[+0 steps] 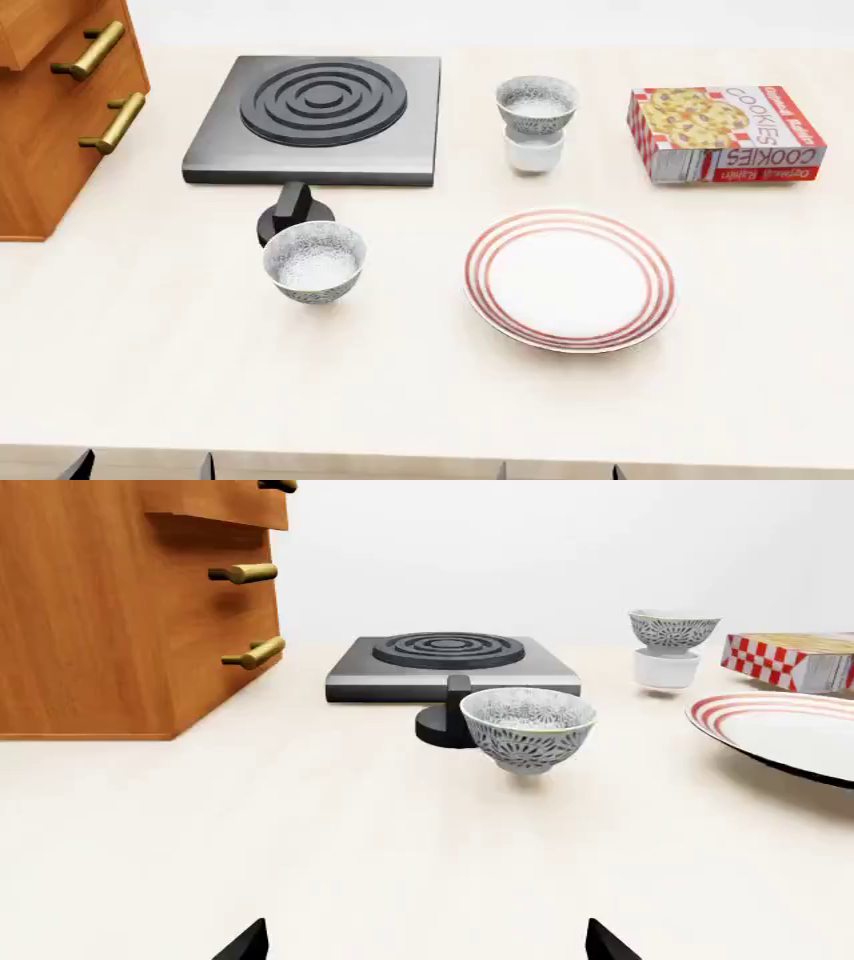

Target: Pick the akita bowl on the ramekin and place it on the plate.

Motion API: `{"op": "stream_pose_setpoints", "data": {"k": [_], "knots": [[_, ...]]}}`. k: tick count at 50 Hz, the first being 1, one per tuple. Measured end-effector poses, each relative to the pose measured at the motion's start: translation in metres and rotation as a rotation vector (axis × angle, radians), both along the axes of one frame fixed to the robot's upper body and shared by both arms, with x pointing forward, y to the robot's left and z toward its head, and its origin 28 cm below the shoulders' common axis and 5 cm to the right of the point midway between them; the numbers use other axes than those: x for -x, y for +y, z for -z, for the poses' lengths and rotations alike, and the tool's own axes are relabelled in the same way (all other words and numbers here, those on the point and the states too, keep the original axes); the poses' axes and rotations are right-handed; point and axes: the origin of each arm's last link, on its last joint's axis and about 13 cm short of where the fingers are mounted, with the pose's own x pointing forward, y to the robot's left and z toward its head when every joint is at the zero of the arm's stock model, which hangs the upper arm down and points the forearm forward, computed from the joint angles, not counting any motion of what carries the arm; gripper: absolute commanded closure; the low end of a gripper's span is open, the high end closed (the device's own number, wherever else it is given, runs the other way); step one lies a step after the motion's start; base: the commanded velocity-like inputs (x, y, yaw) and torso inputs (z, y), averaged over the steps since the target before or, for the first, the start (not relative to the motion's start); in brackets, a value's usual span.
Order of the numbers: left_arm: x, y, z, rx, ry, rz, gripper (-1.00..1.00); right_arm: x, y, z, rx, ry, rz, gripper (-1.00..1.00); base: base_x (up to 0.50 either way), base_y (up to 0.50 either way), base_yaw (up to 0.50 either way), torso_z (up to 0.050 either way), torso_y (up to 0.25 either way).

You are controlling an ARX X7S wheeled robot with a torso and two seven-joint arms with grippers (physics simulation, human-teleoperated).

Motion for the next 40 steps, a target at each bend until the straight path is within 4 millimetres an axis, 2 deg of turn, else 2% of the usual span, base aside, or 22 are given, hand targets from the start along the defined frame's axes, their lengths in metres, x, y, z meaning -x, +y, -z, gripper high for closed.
{"op": "stream_pose_setpoints", "data": {"k": [7,13,22,31,40], "knots": [[-0.001,0.003,-0.005,0.009,0.003,-0.005,-1.00,0.001,-0.005,-0.008,0.017,-0.016,0.025,-1.00,0.00,0.00,0.00,0.000,0.000],[0.001,0.009,-0.018,0.028,-0.012,-0.017,-1.00,0.005,-0.010,-0.024,0.019,-0.061,0.046,-1.00,0.00,0.00,0.00,0.000,0.000],[0.011,0.016,-0.055,0.020,-0.112,-0.056,-1.00,0.022,-0.015,-0.065,0.010,-0.182,0.069,-1.00,0.00,0.00,0.00,0.000,0.000],[0.033,0.018,-0.094,0.042,-0.238,-0.057,-1.00,0.045,-0.016,-0.105,0.001,-0.301,0.080,-1.00,0.00,0.00,0.00,0.000,0.000],[0.046,0.015,-0.109,0.053,-0.298,-0.034,-1.00,0.058,-0.015,-0.124,-0.007,-0.352,0.078,-1.00,0.37,0.00,0.00,0.000,0.000]]}}
